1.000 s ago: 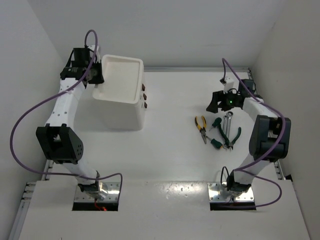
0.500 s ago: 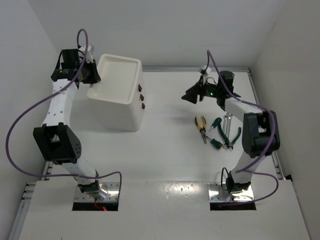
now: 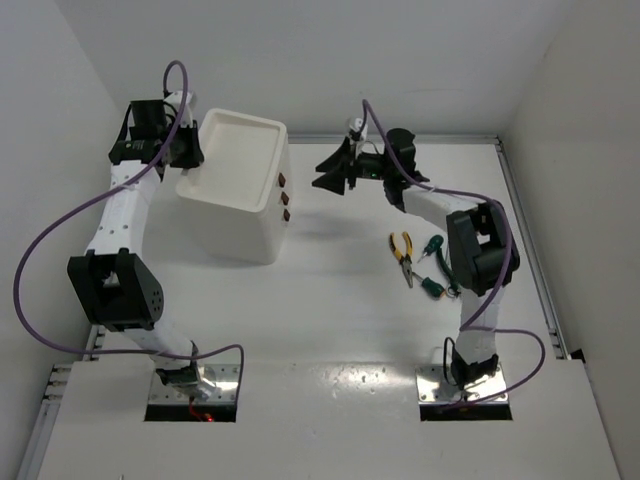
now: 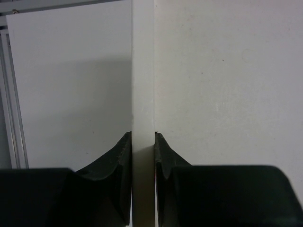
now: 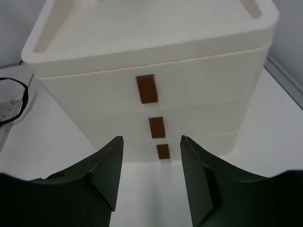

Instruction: Sort the tools into containers

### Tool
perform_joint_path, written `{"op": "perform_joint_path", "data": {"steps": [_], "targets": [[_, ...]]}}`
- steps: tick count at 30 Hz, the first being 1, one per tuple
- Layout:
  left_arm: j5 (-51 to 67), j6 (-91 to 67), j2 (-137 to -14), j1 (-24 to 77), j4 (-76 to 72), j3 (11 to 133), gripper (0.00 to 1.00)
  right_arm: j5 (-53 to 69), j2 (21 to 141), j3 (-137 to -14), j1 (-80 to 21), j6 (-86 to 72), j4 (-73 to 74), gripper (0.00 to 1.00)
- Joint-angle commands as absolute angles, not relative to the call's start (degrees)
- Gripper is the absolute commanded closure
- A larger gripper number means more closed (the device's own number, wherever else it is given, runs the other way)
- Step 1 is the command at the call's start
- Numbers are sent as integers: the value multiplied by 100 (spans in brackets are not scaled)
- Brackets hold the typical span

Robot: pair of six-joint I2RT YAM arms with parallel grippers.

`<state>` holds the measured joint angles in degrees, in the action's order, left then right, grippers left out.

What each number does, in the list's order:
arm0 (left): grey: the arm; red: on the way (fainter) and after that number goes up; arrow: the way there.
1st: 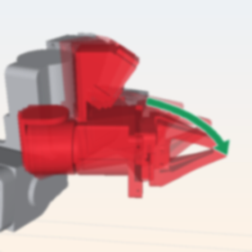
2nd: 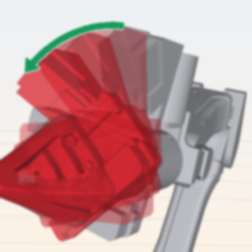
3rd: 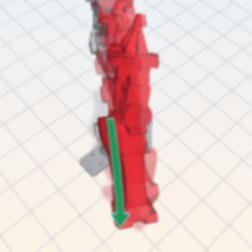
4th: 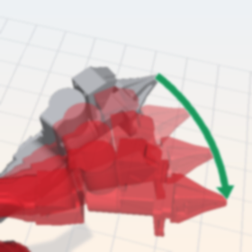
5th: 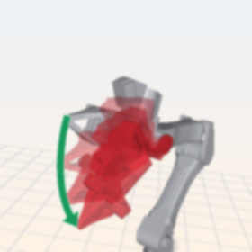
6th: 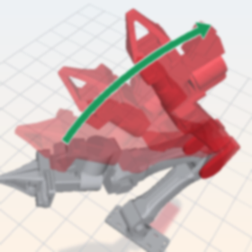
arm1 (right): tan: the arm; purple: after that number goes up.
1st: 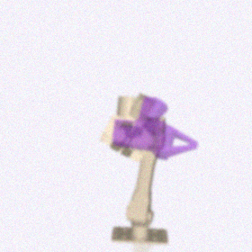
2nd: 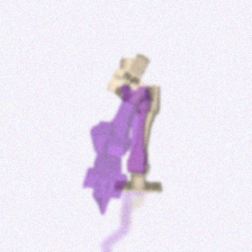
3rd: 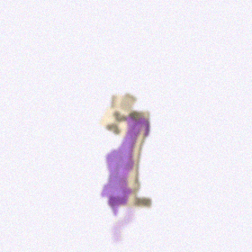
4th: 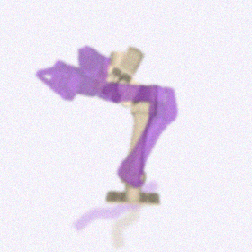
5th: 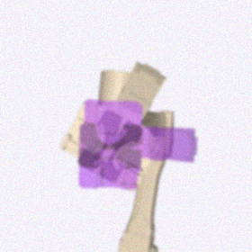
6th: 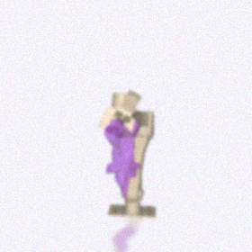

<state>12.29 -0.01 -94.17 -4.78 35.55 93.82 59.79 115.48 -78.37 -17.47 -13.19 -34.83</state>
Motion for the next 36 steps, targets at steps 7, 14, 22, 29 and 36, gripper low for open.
{"op": "perform_joint_path", "data": {"steps": [7, 14, 22, 29, 36], "targets": [[1573, -334, -9360, -168, 3700, 9158, 100, 5432, 11487, -7532, -2443, -502, -4404, 46], [1573, -334, -9308, -44, 3700, 9035, 100, 5125, 11742, -7883, -2496, -422, -4290, 46], [1626, -281, -9255, 9, 3700, 8982, 100, 5010, 12322, -8559, -2610, -422, -4175, 46], [1626, -281, -9255, 9, 3700, 8930, 100, 5299, 12604, -8965, -2672, -642, -4175, 46], [1626, -281, -9255, 9, 3700, 8877, 100, 5563, 12543, -9009, -2777, -694, -4298, 46]]}}
